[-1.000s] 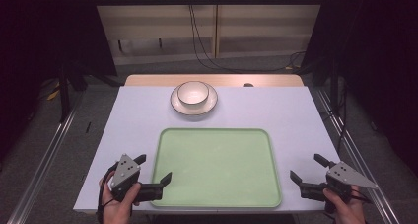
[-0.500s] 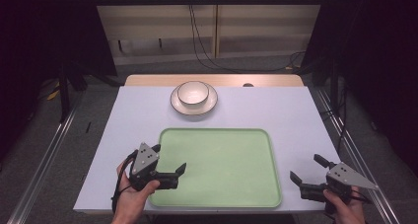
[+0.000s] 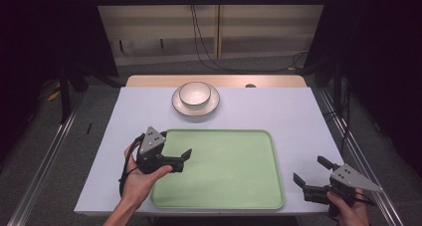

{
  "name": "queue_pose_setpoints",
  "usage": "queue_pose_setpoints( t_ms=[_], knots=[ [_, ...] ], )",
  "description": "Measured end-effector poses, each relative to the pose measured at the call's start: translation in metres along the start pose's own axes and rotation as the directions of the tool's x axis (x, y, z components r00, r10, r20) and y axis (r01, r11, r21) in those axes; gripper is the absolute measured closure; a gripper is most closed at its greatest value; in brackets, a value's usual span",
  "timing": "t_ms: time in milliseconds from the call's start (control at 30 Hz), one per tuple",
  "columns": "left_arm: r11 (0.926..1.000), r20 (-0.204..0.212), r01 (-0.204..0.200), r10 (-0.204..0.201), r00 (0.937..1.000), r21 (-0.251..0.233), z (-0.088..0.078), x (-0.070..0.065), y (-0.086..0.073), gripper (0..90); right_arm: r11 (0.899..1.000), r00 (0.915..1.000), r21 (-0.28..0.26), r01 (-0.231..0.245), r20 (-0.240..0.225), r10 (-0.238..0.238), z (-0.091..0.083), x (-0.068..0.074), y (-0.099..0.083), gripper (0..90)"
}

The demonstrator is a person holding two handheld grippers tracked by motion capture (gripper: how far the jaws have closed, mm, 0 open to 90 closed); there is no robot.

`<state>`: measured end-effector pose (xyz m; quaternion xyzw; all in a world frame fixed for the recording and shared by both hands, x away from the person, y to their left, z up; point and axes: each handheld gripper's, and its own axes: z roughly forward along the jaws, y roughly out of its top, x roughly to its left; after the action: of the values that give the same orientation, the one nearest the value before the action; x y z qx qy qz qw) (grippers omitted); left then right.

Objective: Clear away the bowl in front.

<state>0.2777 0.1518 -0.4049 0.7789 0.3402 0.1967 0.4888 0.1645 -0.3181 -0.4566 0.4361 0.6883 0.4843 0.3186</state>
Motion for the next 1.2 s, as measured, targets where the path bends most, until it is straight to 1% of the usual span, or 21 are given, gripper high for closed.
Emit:
queue_pose_setpoints(
  t_ms=[133, 200, 233, 267, 300, 400, 500, 567, 600, 633, 667, 700, 767, 800, 867, 933, 1033, 1067, 1100, 1133, 1200],
  knots=[
    [1.0000, 0.001, -0.005, 0.005, 1.0000, -0.001, 0.003, 0.003, 0.003, 2.4, 1.000, 1.0000, 0.000, -0.002, -0.001, 0.002, 0.000, 0.000, 0.000, 1.0],
    [0.9999, 0.007, -0.006, 0.005, 1.0000, 0.009, 0.007, 0.005, 0.004, 2.4, 1.000, 1.0000, 0.002, -0.002, 0.000, 0.002, 0.000, 0.000, 0.000, 1.0],
    [0.9994, 0.028, -0.005, 0.004, 0.9996, 0.034, 0.010, 0.008, 0.007, 2.4, 1.000, 1.0000, 0.000, 0.000, -0.003, 0.000, 0.000, 0.000, 0.000, 0.9],
    [0.9994, 0.028, -0.005, 0.004, 0.9996, 0.034, 0.010, 0.008, 0.007, 2.7, 1.000, 1.0000, 0.000, 0.000, -0.003, 0.000, 0.000, 0.000, 0.000, 0.9],
    [0.9996, 0.021, 0.009, -0.010, 0.9997, 0.027, 0.012, 0.011, 0.009, 3.2, 1.000, 1.0000, 0.001, -0.002, -0.006, 0.002, 0.000, 0.000, 0.000, 0.9],
    [0.9995, 0.023, 0.015, -0.015, 0.9996, 0.027, 0.016, 0.015, 0.012, 3.0, 1.000, 1.0000, 0.002, -0.001, -0.008, 0.001, 0.000, 0.000, 0.000, 0.9],
    [0.9989, 0.026, 0.018, -0.020, 0.9995, 0.043, 0.019, 0.018, 0.013, 2.5, 1.000, 1.0000, 0.002, -0.004, -0.007, 0.004, -0.001, 0.000, 0.000, 0.9],
    [0.9977, 0.030, 0.040, -0.041, 0.9987, 0.054, 0.025, 0.023, 0.014, 2.4, 1.000, 1.0000, 0.001, -0.003, -0.007, 0.003, 0.000, 0.000, 0.000, 0.9],
    [0.9977, 0.030, 0.040, -0.041, 0.9987, 0.054, 0.025, 0.023, 0.014, 2.7, 1.000, 1.0000, 0.001, -0.003, -0.007, 0.003, 0.000, 0.000, 0.000, 0.9],
    [0.9974, 0.016, 0.038, -0.039, 0.9991, 0.061, 0.030, 0.026, 0.016, 2.6, 1.000, 0.9999, -0.003, -0.007, -0.011, 0.007, 0.000, 0.000, 0.000, 0.9],
    [0.9974, 0.016, 0.038, -0.039, 0.9991, 0.061, 0.030, 0.026, 0.016, 2.8, 1.000, 0.9999, -0.003, -0.007, -0.011, 0.007, 0.000, 0.000, 0.000, 0.9],
    [0.9959, 0.011, 0.059, -0.060, 0.9981, 0.068, 0.033, 0.029, 0.020, 3.3, 1.000, 0.9999, -0.003, -0.008, -0.006, 0.008, 0.000, -0.001, 0.000, 0.9],
    [0.9957, 0.013, 0.066, -0.067, 0.9977, 0.065, 0.036, 0.032, 0.024, 4.0, 1.000, 0.9999, -0.003, -0.008, -0.008, 0.008, 0.000, -0.001, 0.000, 0.9],
    [0.9964, 0.015, 0.054, -0.055, 0.9984, 0.065, 0.038, 0.034, 0.026, 4.4, 1.000, 0.9999, -0.003, -0.010, -0.008, 0.010, -0.001, -0.001, 0.000, 0.9],
    [0.9970, 0.008, 0.048, -0.049, 0.9988, 0.060, 0.039, 0.035, 0.029, 4.4, 1.000, 0.9999, -0.003, -0.010, -0.010, 0.010, -0.001, -0.001, 0.000, 0.9],
    [0.9975, 0.001, 0.054, -0.054, 0.9985, 0.046, 0.041, 0.038, 0.036, 5.2, 1.000, 0.9999, -0.003, -0.009, -0.010, 0.009, -0.001, -0.001, 0.000, 0.9],
    [0.9967, -0.006, 0.056, -0.056, 0.9984, 0.059, 0.043, 0.041, 0.043, 5.9, 1.000, 0.9999, -0.002, -0.010, -0.013, 0.010, -0.001, -0.001, 0.000, 0.9],
    [0.9961, 0.001, 0.040, -0.040, 0.9992, 0.078, 0.045, 0.043, 0.049, 6.1, 1.000, 0.9999, -0.004, -0.007, -0.015, 0.007, -0.001, -0.001, -0.001, 0.9],
    [0.9961, 0.001, 0.040, -0.040, 0.9992, 0.078, 0.045, 0.043, 0.049, 6.7, 1.000, 0.9999, -0.004, -0.007, -0.015, 0.007, -0.001, -0.001, -0.001, 0.9],
    [0.9959, -0.004, 0.029, -0.029, 0.9996, 0.086, 0.047, 0.045, 0.053, 6.6, 1.000, 0.9999, -0.004, -0.007, -0.014, 0.007, -0.001, -0.001, -0.001, 0.9],
    [0.9956, -0.015, 0.035, -0.033, 0.9993, 0.088, 0.051, 0.047, 0.056, 6.3, 1.000, 0.9998, -0.003, -0.009, -0.016, 0.009, -0.001, -0.001, -0.001, 0.9]
  ],
)
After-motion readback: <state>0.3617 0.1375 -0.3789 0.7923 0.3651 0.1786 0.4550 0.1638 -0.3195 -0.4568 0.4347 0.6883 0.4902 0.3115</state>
